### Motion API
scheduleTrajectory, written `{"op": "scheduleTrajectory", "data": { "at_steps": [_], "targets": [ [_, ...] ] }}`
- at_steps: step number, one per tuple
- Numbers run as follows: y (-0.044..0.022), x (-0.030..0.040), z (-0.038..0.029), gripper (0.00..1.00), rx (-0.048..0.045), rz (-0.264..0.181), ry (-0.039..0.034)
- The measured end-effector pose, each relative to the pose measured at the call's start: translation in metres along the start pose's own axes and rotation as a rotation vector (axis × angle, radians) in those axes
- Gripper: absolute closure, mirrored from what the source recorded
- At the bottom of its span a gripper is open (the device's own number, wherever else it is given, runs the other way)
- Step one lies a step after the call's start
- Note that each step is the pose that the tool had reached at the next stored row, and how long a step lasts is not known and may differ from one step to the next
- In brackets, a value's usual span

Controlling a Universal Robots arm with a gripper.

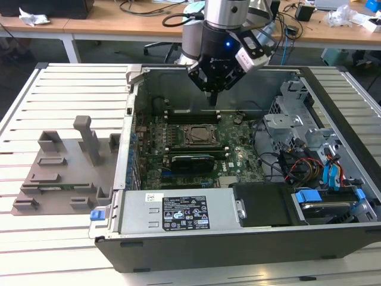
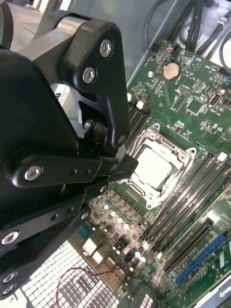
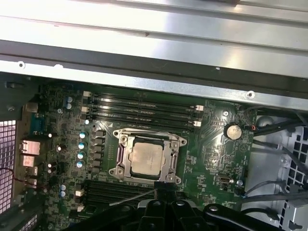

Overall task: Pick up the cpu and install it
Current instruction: 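Install the first cpu locking lever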

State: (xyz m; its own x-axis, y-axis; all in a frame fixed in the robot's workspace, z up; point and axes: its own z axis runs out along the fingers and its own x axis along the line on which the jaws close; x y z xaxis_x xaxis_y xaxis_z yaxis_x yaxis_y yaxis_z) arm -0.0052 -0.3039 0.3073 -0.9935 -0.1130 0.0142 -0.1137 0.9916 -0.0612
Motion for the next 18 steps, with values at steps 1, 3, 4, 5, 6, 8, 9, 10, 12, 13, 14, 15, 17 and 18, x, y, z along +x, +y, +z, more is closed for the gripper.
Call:
{"op": "scheduleTrajectory", "data": {
  "at_steps": [1, 3, 4, 5, 6, 8, 9, 10, 12, 13, 14, 15, 17, 18],
  "targets": [
    [-0.0001, 0.0000, -0.0012, 0.89, 0.0007, 0.000, 0.0000],
    [-0.0002, 0.0000, -0.0033, 0.89, 0.0021, 0.000, 0.0002],
    [-0.0003, 0.0001, -0.0055, 0.89, 0.0035, 0.000, 0.0004],
    [-0.0004, 0.0001, -0.0068, 0.89, 0.0044, 0.000, 0.0004],
    [-0.0005, 0.0001, -0.0083, 0.89, 0.0055, 0.000, 0.0006],
    [-0.0008, 0.0002, -0.0126, 0.89, 0.0090, 0.000, 0.0010],
    [-0.0009, 0.0002, -0.0144, 0.89, 0.0106, 0.000, 0.0013],
    [-0.0010, 0.0002, -0.0163, 0.89, 0.0125, 0.000, 0.0014],
    [-0.0013, 0.0003, -0.0203, 0.89, 0.0165, 0.000, 0.0018],
    [-0.0013, 0.0003, -0.0220, 0.89, 0.0181, 0.000, 0.0020],
    [-0.0015, 0.0003, -0.0237, 0.89, 0.0197, 0.000, 0.0022],
    [-0.0015, 0.0003, -0.0248, 0.89, 0.0208, 0.000, 0.0023],
    [-0.0017, 0.0004, -0.0270, 0.89, 0.0229, 0.000, 0.0026],
    [-0.0017, 0.0004, -0.0282, 0.89, 0.0240, 0.000, 0.0027]
  ]
}}
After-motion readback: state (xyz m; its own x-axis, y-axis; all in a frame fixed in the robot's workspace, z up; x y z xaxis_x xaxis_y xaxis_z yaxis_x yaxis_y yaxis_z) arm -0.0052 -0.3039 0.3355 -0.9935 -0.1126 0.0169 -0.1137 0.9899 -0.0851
